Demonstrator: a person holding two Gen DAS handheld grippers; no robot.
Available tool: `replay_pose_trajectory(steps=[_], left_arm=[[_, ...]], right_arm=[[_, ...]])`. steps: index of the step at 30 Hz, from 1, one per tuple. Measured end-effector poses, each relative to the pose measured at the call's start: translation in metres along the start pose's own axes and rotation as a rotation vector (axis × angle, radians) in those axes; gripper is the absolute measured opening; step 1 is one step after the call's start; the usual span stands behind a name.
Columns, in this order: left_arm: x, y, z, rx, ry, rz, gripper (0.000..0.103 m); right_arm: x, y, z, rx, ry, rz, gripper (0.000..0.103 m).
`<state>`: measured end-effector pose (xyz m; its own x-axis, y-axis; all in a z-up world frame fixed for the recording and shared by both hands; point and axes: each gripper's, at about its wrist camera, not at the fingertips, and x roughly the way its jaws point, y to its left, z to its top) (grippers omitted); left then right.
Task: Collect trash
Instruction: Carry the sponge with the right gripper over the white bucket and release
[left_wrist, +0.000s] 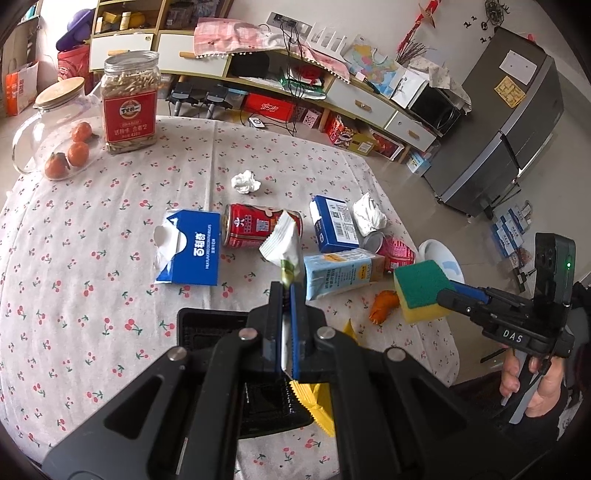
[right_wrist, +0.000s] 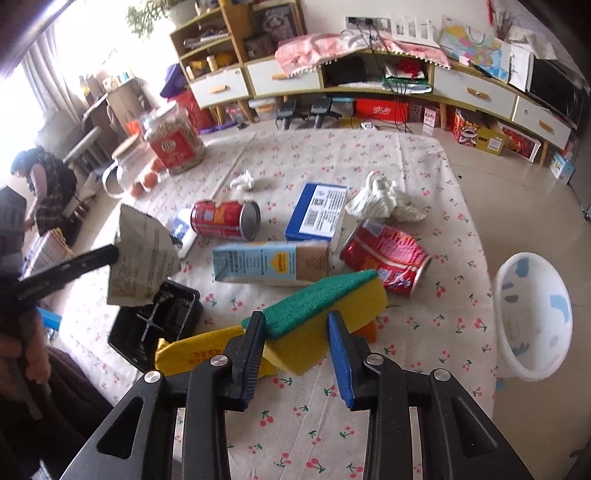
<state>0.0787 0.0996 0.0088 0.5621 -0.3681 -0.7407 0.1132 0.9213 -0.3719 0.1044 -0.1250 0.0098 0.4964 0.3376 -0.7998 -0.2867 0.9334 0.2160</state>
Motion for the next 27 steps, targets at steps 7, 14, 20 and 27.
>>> replay_pose_trajectory(steps=[7,14,20,27], left_arm=[[0.009,-0.038,0.018,0.061,0.008,-0.036,0.004],[0.042,-0.100,0.037,0.150,0.038,-0.104,0.004],[0.080,-0.157,0.045,0.220,0.085,-0.167,0.004],[0.137,-0.221,0.041,0.293,0.172,-0.231,0.004]], right_arm=[[-0.046,-0.061,0.012,0.141,-0.102,-0.019,0.035],[-0.077,-0.152,0.010,0.317,-0.138,-0.159,0.035],[-0.088,-0.214,-0.009,0.443,-0.161,-0.222,0.035],[-0.088,-0.260,-0.033,0.504,-0.135,-0.228,0.035]])
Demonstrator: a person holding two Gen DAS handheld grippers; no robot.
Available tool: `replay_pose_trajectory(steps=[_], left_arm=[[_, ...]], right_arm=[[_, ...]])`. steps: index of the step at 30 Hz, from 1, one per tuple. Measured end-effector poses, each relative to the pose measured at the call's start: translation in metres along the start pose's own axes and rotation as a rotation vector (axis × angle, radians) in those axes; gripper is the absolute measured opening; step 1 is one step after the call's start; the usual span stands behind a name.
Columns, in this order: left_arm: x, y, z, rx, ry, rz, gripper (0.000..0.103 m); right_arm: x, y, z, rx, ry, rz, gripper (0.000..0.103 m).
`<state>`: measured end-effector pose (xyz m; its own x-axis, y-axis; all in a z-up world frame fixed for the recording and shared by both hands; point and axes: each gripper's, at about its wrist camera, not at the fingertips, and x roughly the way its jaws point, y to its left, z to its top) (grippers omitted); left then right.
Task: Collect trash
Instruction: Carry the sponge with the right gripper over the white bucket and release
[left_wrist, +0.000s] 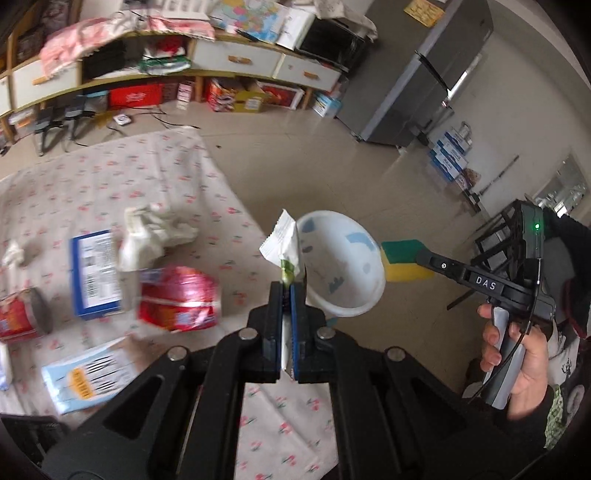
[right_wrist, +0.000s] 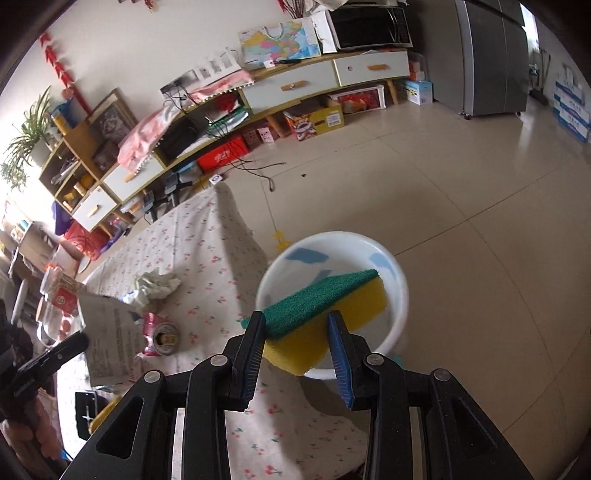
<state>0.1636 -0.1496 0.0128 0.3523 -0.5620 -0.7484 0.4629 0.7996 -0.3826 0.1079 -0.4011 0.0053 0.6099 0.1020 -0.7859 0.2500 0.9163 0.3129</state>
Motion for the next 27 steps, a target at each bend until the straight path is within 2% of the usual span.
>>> replay_pose_trajectory(steps=[4,12,19,25,26,27], left_arm=[[0.039,-0.027,0.011,0.051,0.031,-0.019,0.005],[0.097,-0.056,0.024,0.084,0.067,0.009,0.005],[0.118,-0.063,0.026,0.108,0.073,0.026,0.005],[0.123,-0.058,0.029,0.089,0.097,0.033,0.005],[0.122,-0.057,0.030,0.093,0.099,0.042,0.008],[0.119,-0.058,0.028,0.101,0.100,0.050,0.018]], right_arm=[[0.007,-0.026,-0.001,0.053,0.020,0.015,0.035],[0.016,-0.061,-0.004,0.122,0.052,0.012,0.035],[0.022,-0.075,-0.006,0.155,0.065,0.002,0.035],[0.022,-0.071,-0.004,0.165,0.062,0.000,0.035],[0.024,-0.071,-0.004,0.164,0.063,-0.001,0.035],[0.024,-0.070,-0.003,0.162,0.063,-0.004,0.035]])
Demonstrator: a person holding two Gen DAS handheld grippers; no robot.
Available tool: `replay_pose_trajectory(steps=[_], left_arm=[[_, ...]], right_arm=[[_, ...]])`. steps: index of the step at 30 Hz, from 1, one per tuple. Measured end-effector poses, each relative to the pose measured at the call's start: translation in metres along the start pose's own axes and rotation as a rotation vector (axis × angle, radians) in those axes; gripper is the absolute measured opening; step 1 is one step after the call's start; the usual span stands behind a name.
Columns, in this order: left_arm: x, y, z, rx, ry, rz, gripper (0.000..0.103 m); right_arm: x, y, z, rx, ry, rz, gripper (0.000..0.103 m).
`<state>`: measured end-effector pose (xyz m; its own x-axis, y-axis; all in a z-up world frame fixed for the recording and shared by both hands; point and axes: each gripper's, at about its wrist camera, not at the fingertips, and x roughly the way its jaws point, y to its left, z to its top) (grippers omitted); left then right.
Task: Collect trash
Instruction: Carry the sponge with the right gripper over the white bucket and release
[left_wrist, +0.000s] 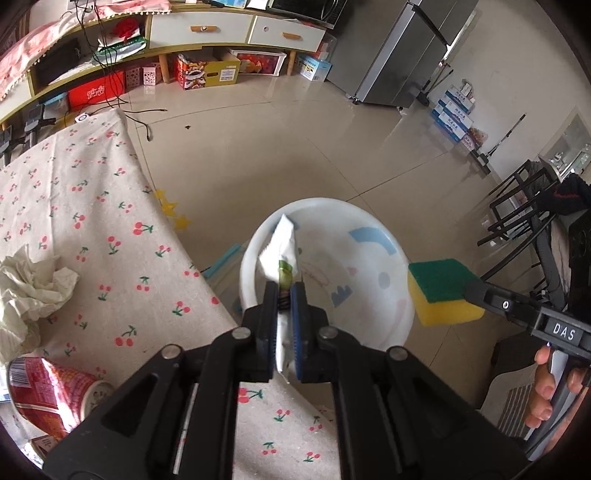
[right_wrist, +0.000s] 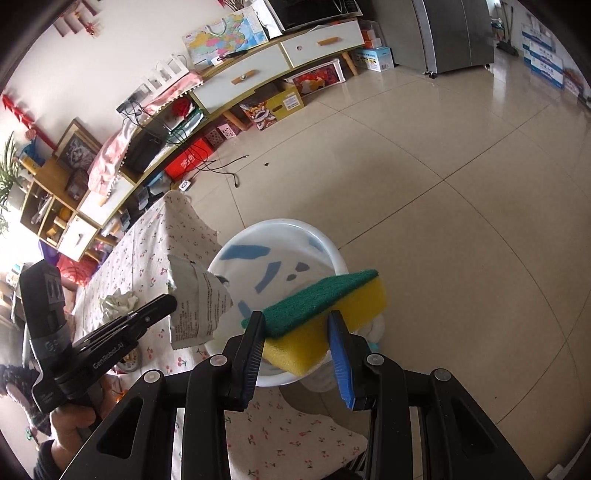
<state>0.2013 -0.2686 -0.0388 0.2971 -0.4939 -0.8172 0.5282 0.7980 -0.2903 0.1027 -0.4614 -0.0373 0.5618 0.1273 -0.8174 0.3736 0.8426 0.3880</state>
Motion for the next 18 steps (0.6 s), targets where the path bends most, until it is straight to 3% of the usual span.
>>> replay_pose_trajectory(steps=[1,3,5,12,18], left_arm=[[-0.003,0.000,-0.001,0.006,-0.003,0.011,0.025],[-0.014,0.002,-0.005,0.003,-0.027,0.031,0.051],[-0.025,0.007,-0.009,-0.010,-0.053,0.040,0.061],[-0.066,0.025,-0.025,-0.041,-0.097,0.087,0.078],[-0.096,0.049,-0.040,-0.068,-0.107,0.161,0.082]], right_arm=[[0.000,0.001,0.001,-0.003,0.000,-0.003,0.035],[0.002,0.004,0.001,-0.010,0.000,-0.011,0.035],[0.004,0.007,0.003,-0.016,0.001,-0.017,0.035],[0.014,0.020,0.006,-0.040,0.009,-0.037,0.036],[0.023,0.031,0.008,-0.051,0.017,-0.047,0.036]])
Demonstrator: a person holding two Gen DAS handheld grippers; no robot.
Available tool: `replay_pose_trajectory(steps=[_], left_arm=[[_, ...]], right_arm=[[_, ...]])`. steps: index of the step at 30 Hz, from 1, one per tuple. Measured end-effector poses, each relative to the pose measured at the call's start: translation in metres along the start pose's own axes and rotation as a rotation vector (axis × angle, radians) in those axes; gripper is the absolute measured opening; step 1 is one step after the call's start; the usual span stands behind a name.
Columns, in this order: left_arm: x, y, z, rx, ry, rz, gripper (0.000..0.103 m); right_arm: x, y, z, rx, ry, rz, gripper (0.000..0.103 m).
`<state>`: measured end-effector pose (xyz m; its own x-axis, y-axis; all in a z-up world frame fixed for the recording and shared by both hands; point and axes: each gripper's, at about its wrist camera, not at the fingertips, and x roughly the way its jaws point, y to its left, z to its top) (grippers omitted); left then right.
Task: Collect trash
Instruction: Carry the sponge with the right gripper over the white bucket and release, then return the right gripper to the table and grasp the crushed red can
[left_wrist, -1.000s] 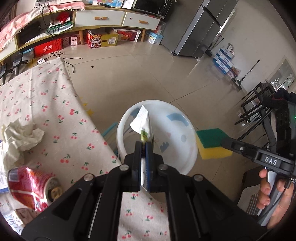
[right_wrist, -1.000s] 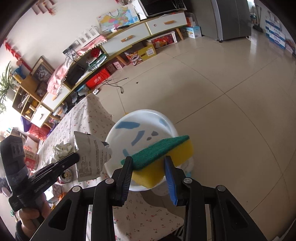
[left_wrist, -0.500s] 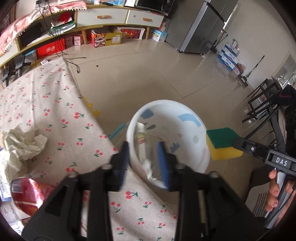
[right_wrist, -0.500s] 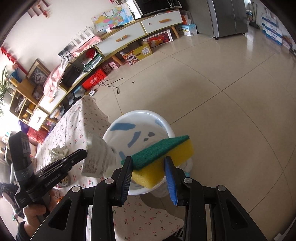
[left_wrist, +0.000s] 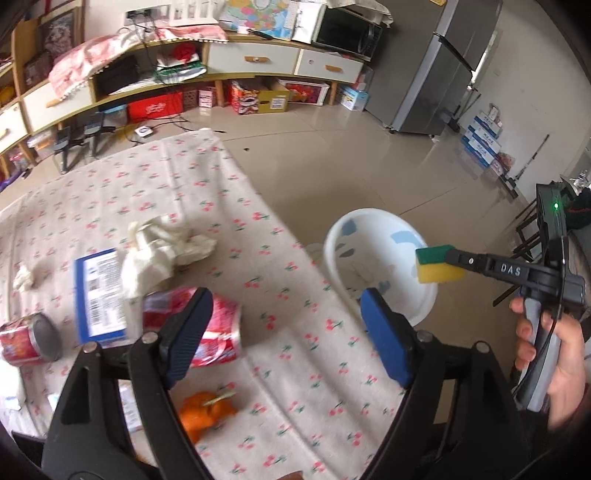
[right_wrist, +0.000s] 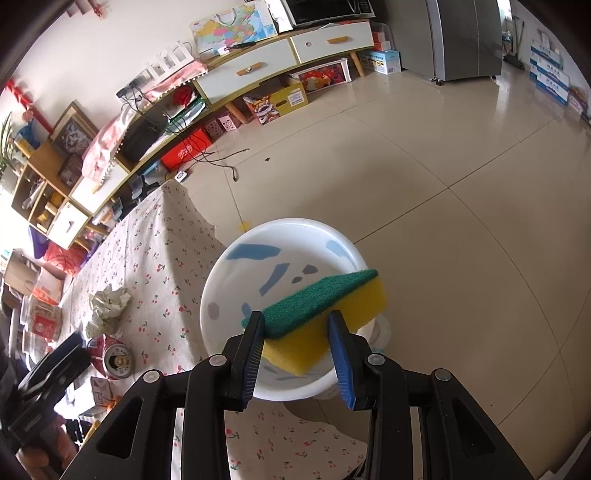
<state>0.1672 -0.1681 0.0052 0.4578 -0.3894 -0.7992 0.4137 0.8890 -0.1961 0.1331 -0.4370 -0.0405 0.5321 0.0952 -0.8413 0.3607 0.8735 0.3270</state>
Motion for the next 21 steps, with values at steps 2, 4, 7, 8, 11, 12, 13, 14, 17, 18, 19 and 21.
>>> replay_pose_trajectory(steps=[2,4,7,8,11,12,13,14,17,18,19,21], left_arm=[[-0.008,0.011,-0.004,-0.004,0.004,0.043,0.083],[-0.017,0.024,-0.010,-0.010,0.004,0.076,0.083],[-0.030,0.041,-0.018,-0.032,-0.003,0.104,0.085],[-0.034,0.047,-0.020,-0.038,-0.005,0.112,0.086],[-0.045,0.060,-0.029,-0.047,-0.012,0.138,0.086],[-0.049,0.065,-0.030,-0.048,-0.014,0.148,0.086],[-0.052,0.070,-0.033,-0.050,-0.016,0.155,0.086],[-0.055,0.074,-0.035,-0.053,-0.017,0.161,0.087],[-0.063,0.086,-0.042,-0.062,-0.018,0.178,0.087],[-0.065,0.090,-0.045,-0.063,-0.017,0.183,0.087],[-0.067,0.094,-0.047,-0.064,-0.016,0.189,0.087],[-0.071,0.101,-0.050,-0.068,-0.012,0.200,0.087]], right_arm=[[0.003,0.002,0.001,-0.004,0.003,-0.006,0.036],[0.006,0.005,0.002,-0.008,0.005,-0.016,0.036],[0.010,0.008,0.003,-0.009,0.008,-0.030,0.037],[0.010,0.009,0.003,-0.009,0.008,-0.034,0.038],[0.011,0.012,0.003,-0.013,-0.006,-0.047,0.039],[0.010,0.013,0.004,-0.013,-0.012,-0.053,0.039],[0.009,0.014,0.004,-0.011,-0.017,-0.057,0.045],[0.008,0.014,0.003,-0.005,-0.021,-0.059,0.056],[0.005,0.017,0.002,0.004,-0.030,-0.055,0.067],[0.003,0.019,0.003,0.002,-0.031,-0.056,0.067],[0.002,0.022,0.002,-0.001,-0.031,-0.058,0.070],[0.000,0.027,0.001,-0.001,-0.031,-0.061,0.073]])
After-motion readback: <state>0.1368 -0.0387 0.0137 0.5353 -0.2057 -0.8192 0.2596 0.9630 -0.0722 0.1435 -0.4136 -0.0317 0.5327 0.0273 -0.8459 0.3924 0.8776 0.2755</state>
